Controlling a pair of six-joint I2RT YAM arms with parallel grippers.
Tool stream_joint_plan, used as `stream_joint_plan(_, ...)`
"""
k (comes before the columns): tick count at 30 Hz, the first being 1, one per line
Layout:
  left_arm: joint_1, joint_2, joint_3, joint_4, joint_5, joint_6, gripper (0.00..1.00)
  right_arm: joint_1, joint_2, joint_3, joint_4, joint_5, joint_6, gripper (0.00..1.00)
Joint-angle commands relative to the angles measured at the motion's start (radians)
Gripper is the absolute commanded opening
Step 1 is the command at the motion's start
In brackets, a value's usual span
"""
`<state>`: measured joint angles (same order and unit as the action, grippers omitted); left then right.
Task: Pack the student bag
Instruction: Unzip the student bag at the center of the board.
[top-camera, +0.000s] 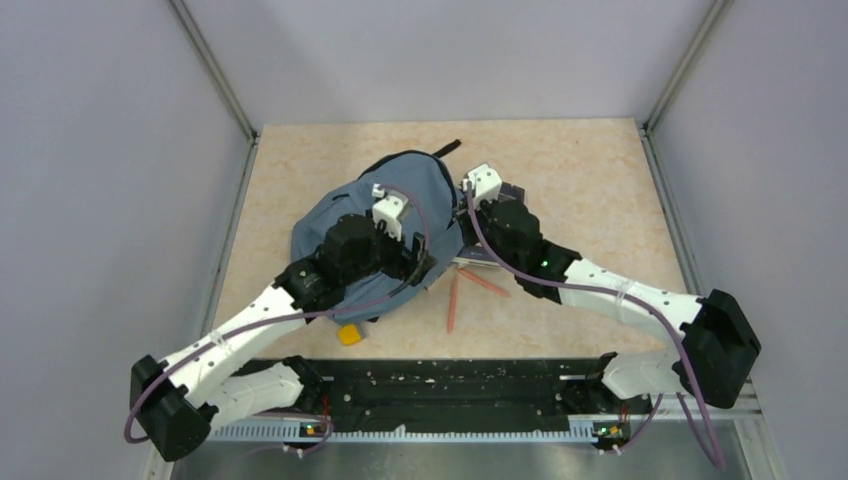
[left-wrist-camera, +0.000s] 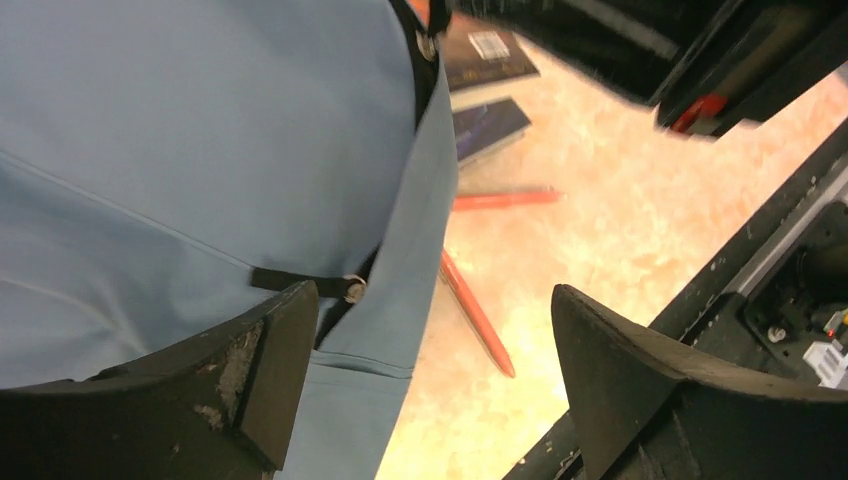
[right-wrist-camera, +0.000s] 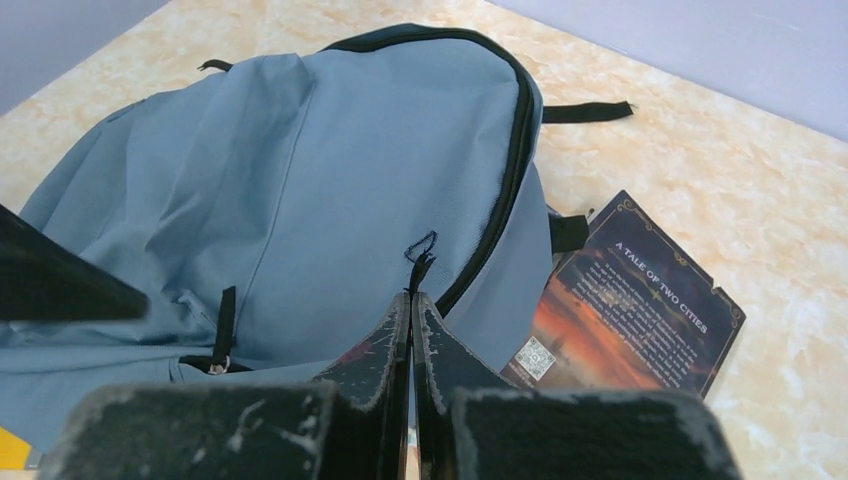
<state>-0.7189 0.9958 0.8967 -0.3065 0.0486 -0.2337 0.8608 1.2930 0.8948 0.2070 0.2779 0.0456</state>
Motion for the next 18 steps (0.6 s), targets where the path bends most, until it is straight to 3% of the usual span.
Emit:
stream_joint_plan(1,-0.039,0.014,-0.129,0.345,0.032,-0.04,0.91,-0.008,-0.05,-0.014,0.082,-0.024,0.023,0.0)
stream_joint_plan(4,-0.059,0.057,-0.142,0.435,0.027,-0.031,0.91,-0.007,-0.067,-0.03,0.093,-0.03,0.025,0.0)
stream_joint_plan(8,-0.078,0.137,-0.094,0.437,0.007,0.013,0.92,-0.006,-0.082,-0.041,0.098,-0.04,0.026,0.0)
stream_joint_plan(13,-0.087,0.224,-0.05,0.423,-0.105,0.037,0.91,-0.006,-0.095,-0.051,0.105,-0.032,0.027,0.0)
stream_joint_plan(18,-0.107,0.262,-0.048,0.459,-0.196,0.03,0.85,-0.007,-0.102,-0.055,0.102,-0.031,0.019,0.0)
